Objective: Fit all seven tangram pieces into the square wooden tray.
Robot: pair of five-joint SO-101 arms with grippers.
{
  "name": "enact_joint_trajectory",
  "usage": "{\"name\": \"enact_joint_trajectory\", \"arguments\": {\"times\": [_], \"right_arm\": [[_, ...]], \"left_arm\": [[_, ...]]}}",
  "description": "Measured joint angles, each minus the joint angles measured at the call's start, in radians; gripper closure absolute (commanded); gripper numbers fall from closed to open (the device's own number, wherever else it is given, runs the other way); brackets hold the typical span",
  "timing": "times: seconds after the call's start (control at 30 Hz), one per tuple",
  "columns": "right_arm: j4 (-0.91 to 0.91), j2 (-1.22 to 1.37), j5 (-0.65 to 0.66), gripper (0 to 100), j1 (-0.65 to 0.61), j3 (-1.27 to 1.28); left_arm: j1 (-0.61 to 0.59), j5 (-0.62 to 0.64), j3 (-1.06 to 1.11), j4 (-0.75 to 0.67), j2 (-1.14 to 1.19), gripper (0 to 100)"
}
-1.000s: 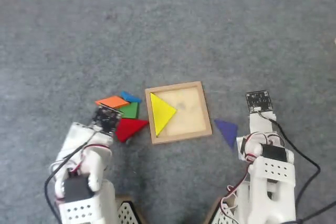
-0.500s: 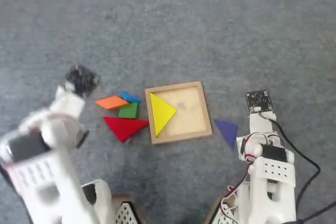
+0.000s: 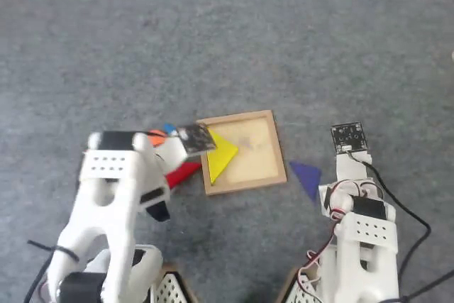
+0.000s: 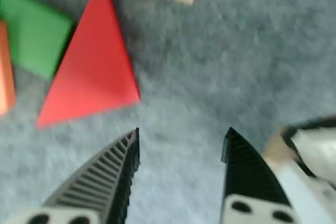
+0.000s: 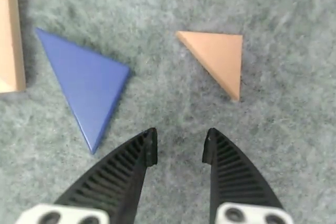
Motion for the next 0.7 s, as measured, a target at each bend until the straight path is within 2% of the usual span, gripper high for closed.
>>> {"name": "enact_joint_trajectory", "arguments": {"times": [0.2,0.4,0.6,0.7], "right_arm": [[-0.003,0.0,0.0,84.4,0.0,0.0],[-0.003,0.0,0.0,84.4,0.0,0.0],[-0.003,0.0,0.0,84.5,0.0,0.0],[-0.003,0.0,0.0,84.5,0.0,0.0]], "left_arm": [[0.034,0.012,0.133,-0.307,0.0,71],[0.011,0.026,0.115,-0.448,0.107,71],[-0.063,0.043,-0.066,-0.477,0.382,71],[-0.068,0.043,-0.196,-0.407,0.491,74]]}}
